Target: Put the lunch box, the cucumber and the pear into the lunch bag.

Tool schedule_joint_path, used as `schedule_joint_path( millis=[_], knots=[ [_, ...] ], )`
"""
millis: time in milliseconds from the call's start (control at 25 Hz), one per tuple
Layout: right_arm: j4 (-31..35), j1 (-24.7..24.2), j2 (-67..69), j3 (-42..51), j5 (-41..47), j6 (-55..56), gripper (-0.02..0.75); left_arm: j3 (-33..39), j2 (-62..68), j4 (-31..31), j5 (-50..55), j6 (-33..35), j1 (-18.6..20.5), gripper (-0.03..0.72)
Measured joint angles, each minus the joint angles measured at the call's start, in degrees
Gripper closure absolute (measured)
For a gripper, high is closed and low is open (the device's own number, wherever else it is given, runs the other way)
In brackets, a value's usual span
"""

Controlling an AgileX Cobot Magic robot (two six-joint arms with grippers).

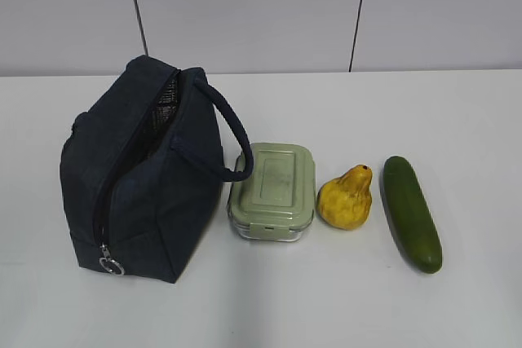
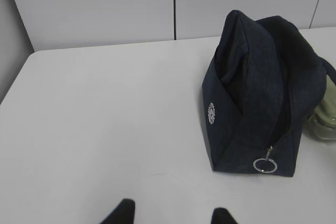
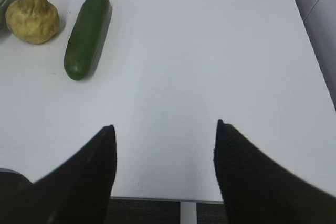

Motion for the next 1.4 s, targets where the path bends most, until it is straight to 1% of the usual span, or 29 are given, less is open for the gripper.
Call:
schedule_joint_path(
  millis=[720,880,960,1240,1400],
  knots=[
    [0.0,0.0,0.0,0.0,0.0,0.0,0.274,0.0,0.0,0.3,0.0,0.0,0.0,0.412],
    [0.0,0.0,0.0,0.0,0.0,0.0,0.274,0.0,0.0,6.8,-0.5,0.0,0.0,0.412],
    [0.0,0.0,0.0,0.0,0.0,0.0,0.274,0.0,0.0,7.4,-0.7,-0.1,0.0,0.412],
    [0.0,0.0,0.0,0.0,0.0,0.0,0.274,0.0,0.0,7.3,-0.7,-0.2,0.0,0.412],
    [0.0,0.0,0.0,0.1,-0.2,0.0,0.274,0.0,0.0,3.3,-0.4,-0.2,0.0,0.412]
  ],
)
